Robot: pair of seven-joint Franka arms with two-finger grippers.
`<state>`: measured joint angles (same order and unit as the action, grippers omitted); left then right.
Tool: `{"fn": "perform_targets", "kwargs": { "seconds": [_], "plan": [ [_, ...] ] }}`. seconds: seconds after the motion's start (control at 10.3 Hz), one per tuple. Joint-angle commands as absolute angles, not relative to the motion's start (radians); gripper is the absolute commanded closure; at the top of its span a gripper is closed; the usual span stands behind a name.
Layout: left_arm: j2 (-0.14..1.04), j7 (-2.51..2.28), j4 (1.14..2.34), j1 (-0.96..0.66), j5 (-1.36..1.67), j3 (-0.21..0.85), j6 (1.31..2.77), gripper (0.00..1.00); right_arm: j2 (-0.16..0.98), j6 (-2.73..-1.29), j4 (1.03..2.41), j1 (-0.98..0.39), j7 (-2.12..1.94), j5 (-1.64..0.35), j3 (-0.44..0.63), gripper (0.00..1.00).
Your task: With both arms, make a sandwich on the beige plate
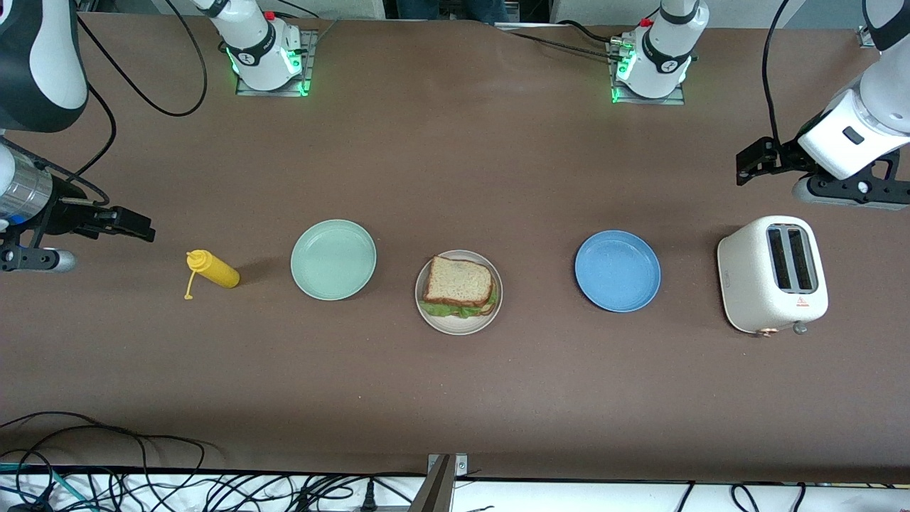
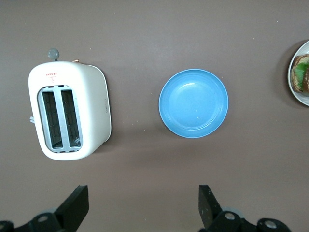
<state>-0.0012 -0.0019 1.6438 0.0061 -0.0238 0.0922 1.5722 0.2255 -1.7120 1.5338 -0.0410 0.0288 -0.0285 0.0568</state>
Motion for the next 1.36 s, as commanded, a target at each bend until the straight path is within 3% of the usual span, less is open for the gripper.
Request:
{"fn": "perform_targets", "kwargs": {
  "seconds": [0.0, 1.27],
  "plan": [
    [-0.084, -0.017, 1.707, 0.002, -0.044, 0.101, 1.585, 0.0, 0.218, -1.701, 1.532, -0.034, 0.034, -0.046, 0.052, 0.0],
    [-0.032, -0.031, 1.64, 0.003, -0.037, 0.1, 1.562, 0.0, 0.219, -1.703, 1.531, -0.035, 0.025, -0.069, 0.052, 0.0]
  ]
}}
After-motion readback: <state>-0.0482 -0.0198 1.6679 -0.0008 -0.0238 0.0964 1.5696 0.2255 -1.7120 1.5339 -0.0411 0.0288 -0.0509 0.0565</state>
